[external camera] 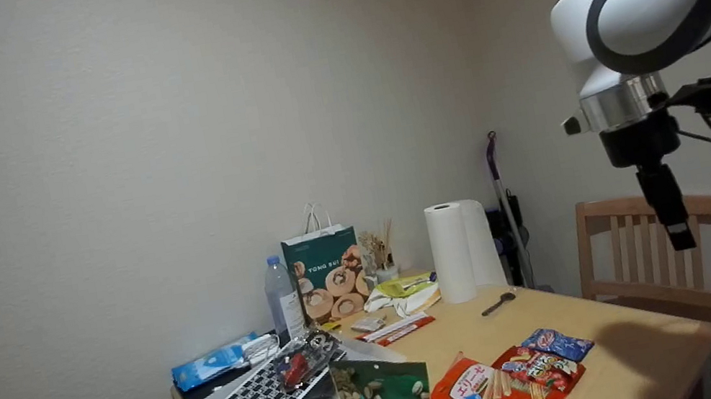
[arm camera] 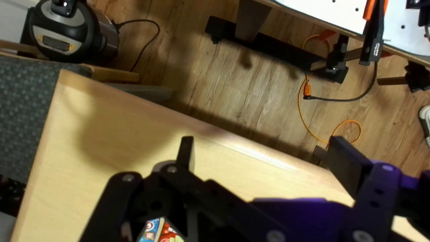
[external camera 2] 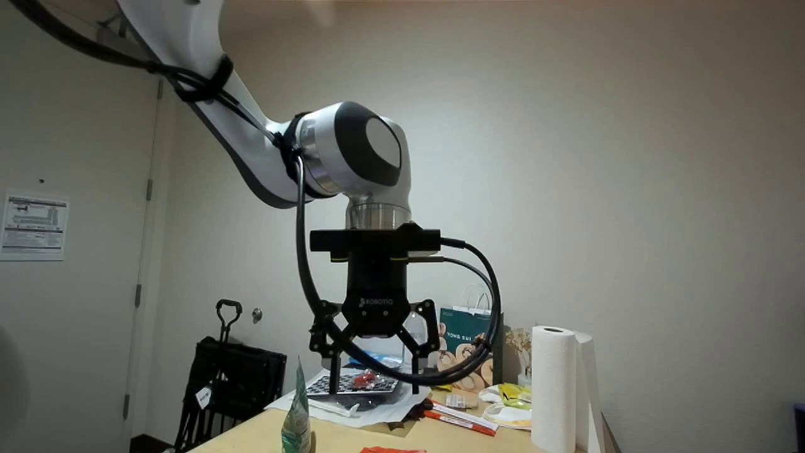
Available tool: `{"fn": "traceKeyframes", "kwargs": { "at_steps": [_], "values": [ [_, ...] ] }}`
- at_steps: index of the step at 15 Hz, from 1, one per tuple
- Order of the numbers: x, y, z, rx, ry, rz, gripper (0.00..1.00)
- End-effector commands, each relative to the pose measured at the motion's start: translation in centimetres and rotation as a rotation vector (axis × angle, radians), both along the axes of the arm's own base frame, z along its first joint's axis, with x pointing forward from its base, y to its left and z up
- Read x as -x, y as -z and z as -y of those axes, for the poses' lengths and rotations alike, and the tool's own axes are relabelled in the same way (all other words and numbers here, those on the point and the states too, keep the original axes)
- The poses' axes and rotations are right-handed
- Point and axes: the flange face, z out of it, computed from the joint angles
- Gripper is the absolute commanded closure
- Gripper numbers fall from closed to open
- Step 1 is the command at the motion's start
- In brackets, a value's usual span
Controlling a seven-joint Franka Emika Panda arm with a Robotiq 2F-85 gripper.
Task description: Pick up the small red plastic and put on top of the big red plastic
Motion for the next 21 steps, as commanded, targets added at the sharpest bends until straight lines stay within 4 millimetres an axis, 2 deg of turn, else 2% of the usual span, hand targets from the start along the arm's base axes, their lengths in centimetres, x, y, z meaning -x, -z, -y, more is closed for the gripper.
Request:
{"fn": "traceKeyframes", "kwargs": {
  "at_steps": [1, 2, 3, 5, 8, 10, 13, 17, 18, 19, 21],
  "values": [
    [-4.4, 1.0, -0.5, 0.031, -0.12, -0.076, 0.0],
    [-4.7, 0.9, -0.3, 0.054, -0.107, -0.077, 0.0],
    [-3.4, 0.7, -1.0, 0.027, -0.073, -0.046, 0.0],
    [-4.6, 1.1, -0.9, 0.039, -0.078, -0.062, 0.0],
    [-4.8, 1.2, -0.7, 0.04, -0.076, -0.067, 0.0],
    [-6.3, 2.0, -0.2, 0.014, -0.054, -0.035, 0.0],
    [-9.7, 3.8, 1.1, 0.027, 0.012, -0.011, 0.0],
    [-13.5, 6.3, 1.4, 0.063, 0.033, -0.041, 0.0],
    [-13.9, 6.4, 1.6, 0.08, 0.0, -0.082, 0.0],
    [-12.4, 5.7, 1.2, 0.062, 0.005, -0.043, 0.0],
    [-13.7, 6.8, 1.1, 0.069, -0.001, -0.067, 0.0]
  ]
}}
